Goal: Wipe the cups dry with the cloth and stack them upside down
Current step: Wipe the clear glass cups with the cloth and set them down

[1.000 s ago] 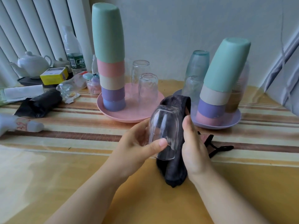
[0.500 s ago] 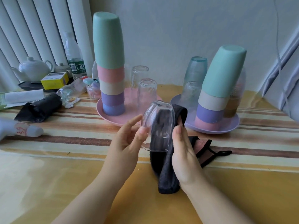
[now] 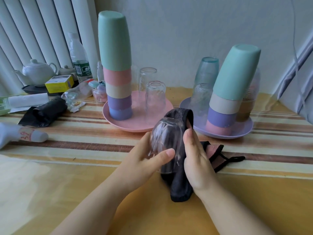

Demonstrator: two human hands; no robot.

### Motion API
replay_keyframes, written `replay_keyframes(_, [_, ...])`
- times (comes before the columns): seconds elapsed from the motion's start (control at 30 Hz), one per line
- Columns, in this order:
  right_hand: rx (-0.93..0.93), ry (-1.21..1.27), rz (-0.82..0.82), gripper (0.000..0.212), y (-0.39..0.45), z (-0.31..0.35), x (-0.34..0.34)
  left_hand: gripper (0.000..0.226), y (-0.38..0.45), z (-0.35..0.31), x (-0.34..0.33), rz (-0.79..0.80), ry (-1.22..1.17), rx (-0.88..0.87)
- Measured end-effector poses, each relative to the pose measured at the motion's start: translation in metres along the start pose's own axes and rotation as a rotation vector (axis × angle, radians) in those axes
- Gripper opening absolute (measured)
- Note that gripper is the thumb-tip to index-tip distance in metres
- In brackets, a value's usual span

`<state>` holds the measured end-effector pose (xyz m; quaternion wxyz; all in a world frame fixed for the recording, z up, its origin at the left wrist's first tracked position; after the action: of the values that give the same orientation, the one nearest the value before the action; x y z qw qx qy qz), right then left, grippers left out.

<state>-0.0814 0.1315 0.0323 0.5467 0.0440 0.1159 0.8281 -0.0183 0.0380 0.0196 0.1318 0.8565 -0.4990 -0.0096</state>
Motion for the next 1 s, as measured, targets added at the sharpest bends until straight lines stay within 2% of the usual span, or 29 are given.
replay_keyframes(0.07, [-0.039, 0.010, 0.036, 0.023, 0.000, -0.007, -0.004, 0.045, 0.003, -0.003, 0.004, -0.042, -0.036, -0.015])
replay_keyframes(0.17, [-0.068, -0.072, 0.162, 0.077, -0.005, -0.024, -0.023, 0.042, 0.008, -0.007, 0.016, -0.130, -0.147, -0.041])
replay_keyframes(0.23, [-0.098, -0.104, 0.223, 0.089, -0.011, -0.030, -0.033, 0.054, 0.011, -0.004, 0.025, -0.194, -0.280, 0.005])
replay_keyframes(0.3, [-0.085, -0.112, 0.242, 0.075, -0.012, -0.031, -0.034, 0.060, 0.014, 0.004, 0.036, -0.249, -0.350, 0.053])
replay_keyframes(0.4, [-0.081, -0.053, 0.197, 0.036, -0.014, -0.022, -0.029, 0.053, 0.017, 0.015, 0.039, -0.236, -0.323, 0.104])
replay_keyframes(0.47, [-0.052, -0.014, 0.130, 0.029, -0.010, -0.015, -0.021, 0.044, 0.015, 0.014, 0.036, -0.243, -0.278, 0.109])
replay_keyframes(0.57, [0.027, 0.021, 0.043, 0.027, -0.004, -0.005, -0.009, 0.039, 0.009, -0.003, 0.034, -0.281, -0.164, -0.001])
replay_keyframes(0.67, [0.082, -0.002, 0.041, 0.026, -0.005, 0.000, -0.008, 0.045, 0.009, 0.005, 0.039, -0.360, -0.239, 0.072])
replay_keyframes(0.73, [0.143, -0.043, 0.093, 0.026, -0.009, 0.000, -0.020, 0.039, 0.010, 0.012, 0.033, -0.306, -0.341, 0.136])
replay_keyframes(0.87, [0.294, -0.141, 0.166, 0.064, -0.018, 0.008, -0.037, 0.030, 0.010, 0.006, 0.023, -0.148, -0.369, 0.114])
replay_keyframes(0.93, [0.352, -0.182, 0.161, 0.065, -0.017, 0.013, -0.035, 0.041, 0.010, 0.005, 0.020, -0.104, -0.343, 0.082])
replay_keyframes(1.0, [0.385, -0.183, 0.096, 0.057, -0.009, 0.022, -0.023, 0.053, 0.007, 0.005, 0.007, 0.001, -0.229, 0.047])
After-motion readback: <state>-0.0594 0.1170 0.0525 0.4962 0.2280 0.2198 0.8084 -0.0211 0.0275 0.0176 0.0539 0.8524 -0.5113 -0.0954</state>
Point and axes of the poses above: each hand's wrist, its own y-axis towards the middle knuckle, its own x-axis out of the back of the hand, z = x × y, the point moved 10 cm from there along y, towards the middle knuckle, and after that the axes turned 12 degrees about -z, right-handed, at the moved point
